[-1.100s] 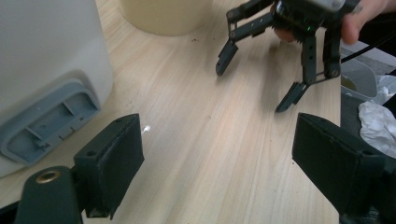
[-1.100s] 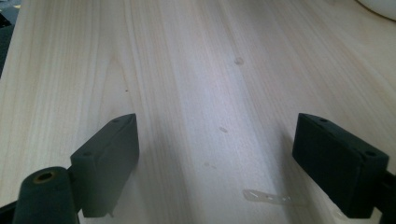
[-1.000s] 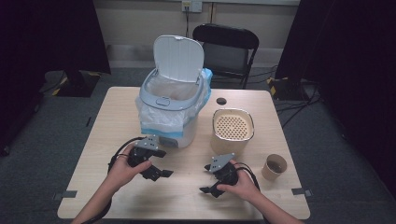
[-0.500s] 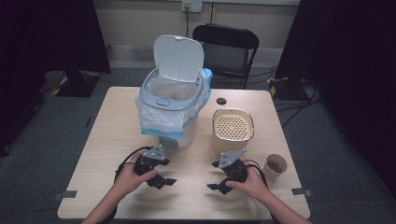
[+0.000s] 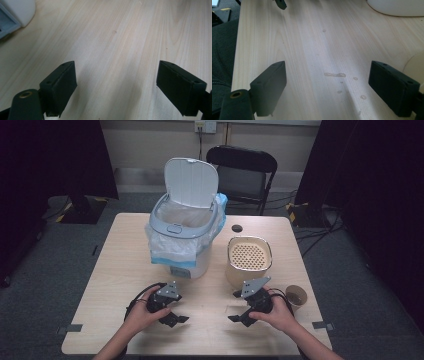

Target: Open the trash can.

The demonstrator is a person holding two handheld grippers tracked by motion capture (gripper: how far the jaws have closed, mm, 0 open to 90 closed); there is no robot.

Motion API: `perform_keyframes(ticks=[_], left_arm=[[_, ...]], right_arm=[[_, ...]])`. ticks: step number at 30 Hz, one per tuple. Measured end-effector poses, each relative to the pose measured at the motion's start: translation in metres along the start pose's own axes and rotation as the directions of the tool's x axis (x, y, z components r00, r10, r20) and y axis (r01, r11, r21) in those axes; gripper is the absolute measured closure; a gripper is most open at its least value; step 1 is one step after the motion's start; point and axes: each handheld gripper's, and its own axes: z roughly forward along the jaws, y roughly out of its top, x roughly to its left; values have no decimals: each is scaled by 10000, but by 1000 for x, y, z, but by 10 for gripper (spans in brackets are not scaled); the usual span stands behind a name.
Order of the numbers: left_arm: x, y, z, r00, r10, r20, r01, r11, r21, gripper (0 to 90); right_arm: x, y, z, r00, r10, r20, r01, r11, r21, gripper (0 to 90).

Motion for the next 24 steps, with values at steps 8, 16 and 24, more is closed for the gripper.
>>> perform_keyframes(ticks=[8,16,24], left_arm=[[-3,-8,5,9985,519,-155,-517,9986,129,155],[-6,-11,8,9954,904,-310,-906,9959,-55,133],[-9,-17,13,9936,1126,-128,-1131,9925,-459,0]], right_arm=[[1,3,-14,10000,14,-21,-14,10000,-19,144],[-2,6,-36,9998,80,172,-79,9999,-75,144],[-7,2,-57,9985,127,532,-126,9999,-30,146]])
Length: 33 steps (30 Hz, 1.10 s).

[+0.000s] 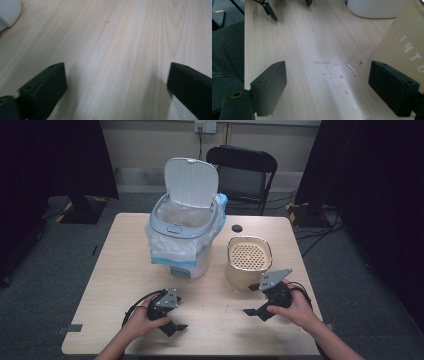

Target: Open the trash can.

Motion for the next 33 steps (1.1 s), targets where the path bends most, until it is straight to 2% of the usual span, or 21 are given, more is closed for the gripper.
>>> perform_keyframes(ticks=[20,33], left_arm=[[1,0,0,10000,8,52,-8,10000,29,0],[1,0,0,10000,0,38,0,10000,6,0]], right_arm=[[-10,-13,-40,9974,430,580,-415,9987,-282,145],[-18,-27,-63,9913,720,1105,-685,9970,-356,144]])
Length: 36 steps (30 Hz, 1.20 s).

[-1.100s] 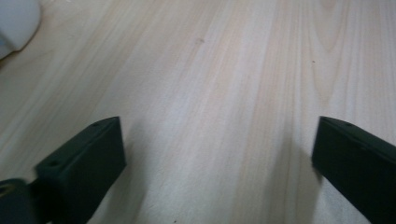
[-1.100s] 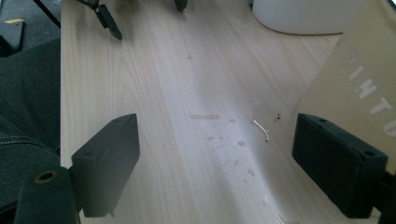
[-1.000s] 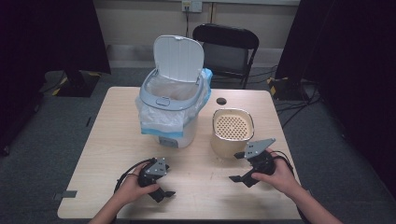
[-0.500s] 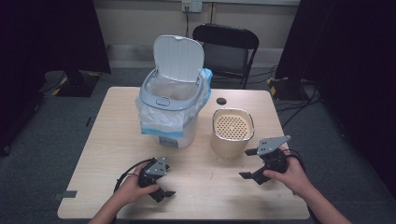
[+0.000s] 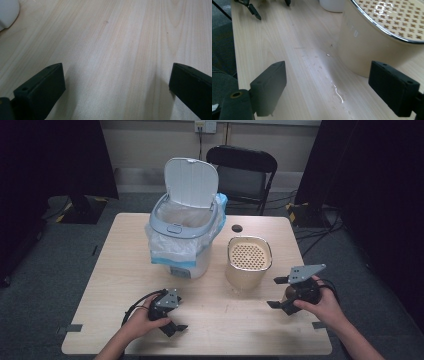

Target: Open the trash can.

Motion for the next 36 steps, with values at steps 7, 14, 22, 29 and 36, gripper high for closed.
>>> perform_keyframes(ticks=[7,14,22,29,36], left_arm=[[0,0,0,10000,-1,2,1,10000,3,0],[0,0,0,10000,1,1,-1,10000,3,0],[0,0,0,10000,12,14,-12,10000,26,0],[0,0,0,10000,6,16,-6,10000,21,0],[0,0,0,10000,1,-1,-1,10000,1,0]], right_arm=[[-7,-11,-12,9992,222,332,-221,9997,-45,143],[-14,-22,-22,9971,479,583,-475,9988,-85,143],[-20,-31,-32,9939,660,881,-654,9978,-101,142],[-23,-38,-37,9909,811,1078,-798,9967,-165,142],[-25,-45,-41,9897,904,1108,-889,9959,-181,142]])
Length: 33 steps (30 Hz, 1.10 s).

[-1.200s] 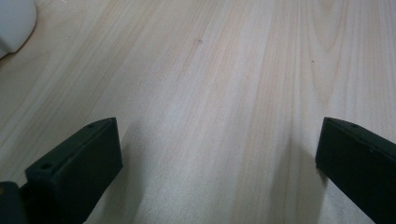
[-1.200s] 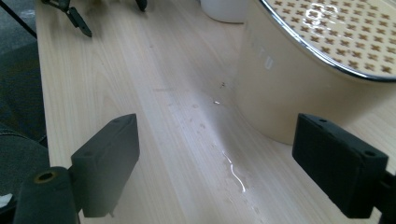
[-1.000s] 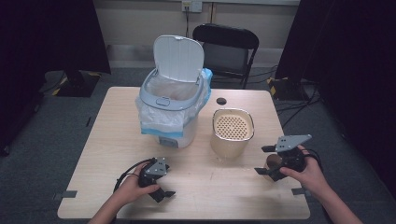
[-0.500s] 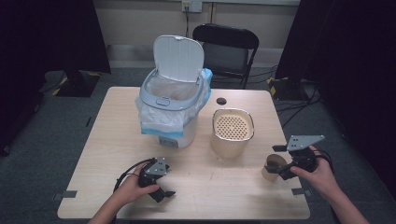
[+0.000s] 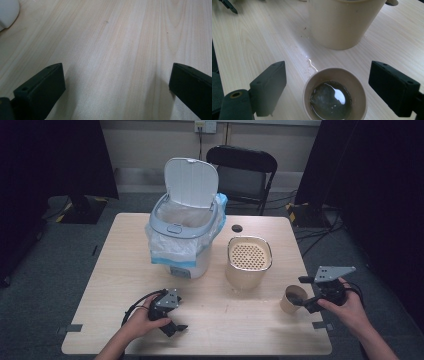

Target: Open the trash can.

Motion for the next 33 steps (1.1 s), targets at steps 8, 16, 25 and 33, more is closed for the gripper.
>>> perform_keyframes(ticks=[8,16,25,33], left_arm=[[0,0,0,10000,12,15,-12,10000,24,0],[0,0,0,10000,8,13,-8,10000,21,0],[0,0,0,10000,10,15,-10,10000,19,0],[0,0,0,10000,11,13,-11,10000,25,0]], right_arm=[[-3,-15,-1,9996,270,85,-270,9996,-13,142],[-6,-29,2,9986,529,20,-529,9982,-293,142],[-8,-39,5,9976,695,-49,-697,9963,-498,140],[-8,-52,14,9953,969,-31,-969,9938,-542,140]])
